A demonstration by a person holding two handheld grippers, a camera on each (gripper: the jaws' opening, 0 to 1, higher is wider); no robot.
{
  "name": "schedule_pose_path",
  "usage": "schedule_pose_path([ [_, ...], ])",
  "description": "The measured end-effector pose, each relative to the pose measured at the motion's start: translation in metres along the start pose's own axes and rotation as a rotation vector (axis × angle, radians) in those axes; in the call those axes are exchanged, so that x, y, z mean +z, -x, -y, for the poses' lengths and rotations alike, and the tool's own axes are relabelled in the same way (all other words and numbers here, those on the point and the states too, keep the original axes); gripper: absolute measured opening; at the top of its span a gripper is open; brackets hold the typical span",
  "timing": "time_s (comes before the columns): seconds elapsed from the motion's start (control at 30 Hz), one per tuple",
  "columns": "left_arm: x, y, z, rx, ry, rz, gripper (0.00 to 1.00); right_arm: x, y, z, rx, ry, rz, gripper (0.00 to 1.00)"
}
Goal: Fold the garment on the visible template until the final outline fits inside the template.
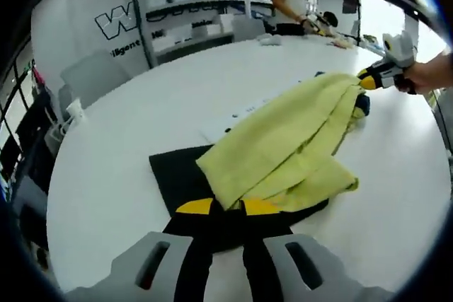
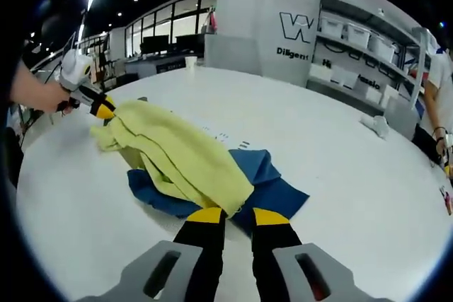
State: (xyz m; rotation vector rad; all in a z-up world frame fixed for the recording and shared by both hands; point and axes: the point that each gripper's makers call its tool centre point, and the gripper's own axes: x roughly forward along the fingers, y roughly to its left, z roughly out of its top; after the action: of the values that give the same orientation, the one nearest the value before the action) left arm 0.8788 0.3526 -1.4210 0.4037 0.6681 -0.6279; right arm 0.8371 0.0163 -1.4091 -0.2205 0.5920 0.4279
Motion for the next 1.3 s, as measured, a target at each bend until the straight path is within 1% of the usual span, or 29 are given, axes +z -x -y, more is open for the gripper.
schedule_pose_path([
  [0.07,-0.003,-0.002,0.001,0.004,-0.025,-0.014,0.11,0.0,0.0,0.0,0.001,0.0,0.001,0.08],
  [0.17,-0.001,-0.003,0.0,0.004,-0.004,-0.001,0.11,-0.001,0.0,0.001,0.004,0.003,-0.001,0.07],
  [0.37,0.0,-0.002,-0.002,0.015,-0.015,0.007,0.06,-0.004,0.0,0.002,0.004,0.009,-0.007,0.07],
  [0.43,0.002,0.001,-0.005,0.025,-0.015,0.022,0.04,-0.004,-0.001,0.002,0.001,0.011,-0.007,0.07],
  [0.47,0.006,0.003,-0.008,0.039,-0.001,0.039,0.04,-0.004,-0.001,0.003,0.0,0.011,-0.004,0.06],
  [0.5,0.007,0.004,-0.009,0.039,0.018,0.047,0.04,-0.004,-0.001,0.002,0.001,0.012,-0.005,0.06],
  [0.63,0.008,0.006,-0.008,0.034,0.009,0.05,0.03,-0.005,0.0,0.002,0.003,0.016,-0.007,0.06],
  [0.73,0.009,0.008,-0.009,0.03,0.028,0.055,0.03,-0.007,-0.001,0.0,0.008,0.021,-0.008,0.06],
  [0.87,0.01,0.009,-0.007,0.023,0.033,0.053,0.03,-0.008,-0.001,-0.003,0.009,0.054,-0.015,0.08],
  [1.03,0.011,0.011,-0.007,0.021,0.038,0.055,0.03,-0.004,-0.003,-0.003,0.005,0.053,-0.002,0.05],
  [1.1,0.011,0.012,-0.007,0.02,0.035,0.056,0.03,-0.001,-0.003,-0.003,0.003,0.038,0.011,0.06],
  [1.2,0.012,0.013,-0.006,0.018,0.041,0.056,0.03,0.001,-0.005,-0.003,0.0,0.049,0.008,0.04],
  [1.27,0.013,0.013,-0.006,0.016,0.042,0.058,0.03,0.0,-0.004,0.0,-0.011,0.069,-0.006,0.0],
  [1.3,0.014,0.014,-0.006,0.016,0.042,0.059,0.03,0.002,-0.004,0.001,-0.018,0.059,0.0,0.0],
])
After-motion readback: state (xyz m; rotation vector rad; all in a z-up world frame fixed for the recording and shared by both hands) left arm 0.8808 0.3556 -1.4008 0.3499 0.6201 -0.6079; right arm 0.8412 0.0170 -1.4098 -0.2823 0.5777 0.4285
